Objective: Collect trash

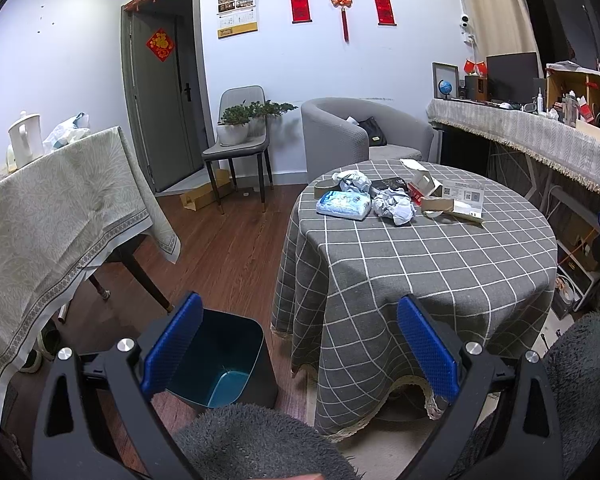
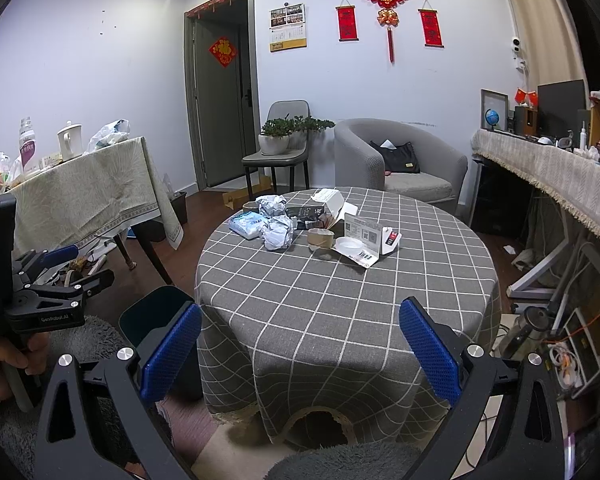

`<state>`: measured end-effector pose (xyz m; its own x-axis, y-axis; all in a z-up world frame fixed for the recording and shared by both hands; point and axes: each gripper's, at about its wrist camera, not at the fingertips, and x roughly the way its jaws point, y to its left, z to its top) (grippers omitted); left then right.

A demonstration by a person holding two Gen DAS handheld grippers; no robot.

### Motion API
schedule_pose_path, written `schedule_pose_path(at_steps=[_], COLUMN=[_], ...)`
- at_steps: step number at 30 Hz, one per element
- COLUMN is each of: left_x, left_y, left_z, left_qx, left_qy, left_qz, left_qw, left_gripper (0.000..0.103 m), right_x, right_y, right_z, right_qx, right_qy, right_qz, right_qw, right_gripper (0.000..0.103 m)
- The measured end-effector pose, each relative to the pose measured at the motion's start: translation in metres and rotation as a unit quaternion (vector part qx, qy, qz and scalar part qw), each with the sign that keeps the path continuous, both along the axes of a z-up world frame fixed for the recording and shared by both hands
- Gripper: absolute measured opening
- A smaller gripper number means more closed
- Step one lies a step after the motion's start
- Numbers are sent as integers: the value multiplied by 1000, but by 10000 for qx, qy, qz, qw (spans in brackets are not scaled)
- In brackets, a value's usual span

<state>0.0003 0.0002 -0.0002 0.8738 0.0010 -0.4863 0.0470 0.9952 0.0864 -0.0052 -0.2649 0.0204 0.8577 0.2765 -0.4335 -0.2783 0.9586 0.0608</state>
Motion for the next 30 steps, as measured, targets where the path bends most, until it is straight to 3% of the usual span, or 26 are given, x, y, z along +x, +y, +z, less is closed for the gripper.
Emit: schedule_pose_path(at_steps=[30], left_x=[-2], left_y=[-2], left_z=[-1], left_qx=[14], left_qy=[6], left_qz=[-1], left_qw=[10000], left_gripper=[100], right_x=[1], right_y=[0], right_z=[-1], right_qx=[-6], right_qy=[15], right_qz=[-1], right_qw=[10000], right_gripper=[100])
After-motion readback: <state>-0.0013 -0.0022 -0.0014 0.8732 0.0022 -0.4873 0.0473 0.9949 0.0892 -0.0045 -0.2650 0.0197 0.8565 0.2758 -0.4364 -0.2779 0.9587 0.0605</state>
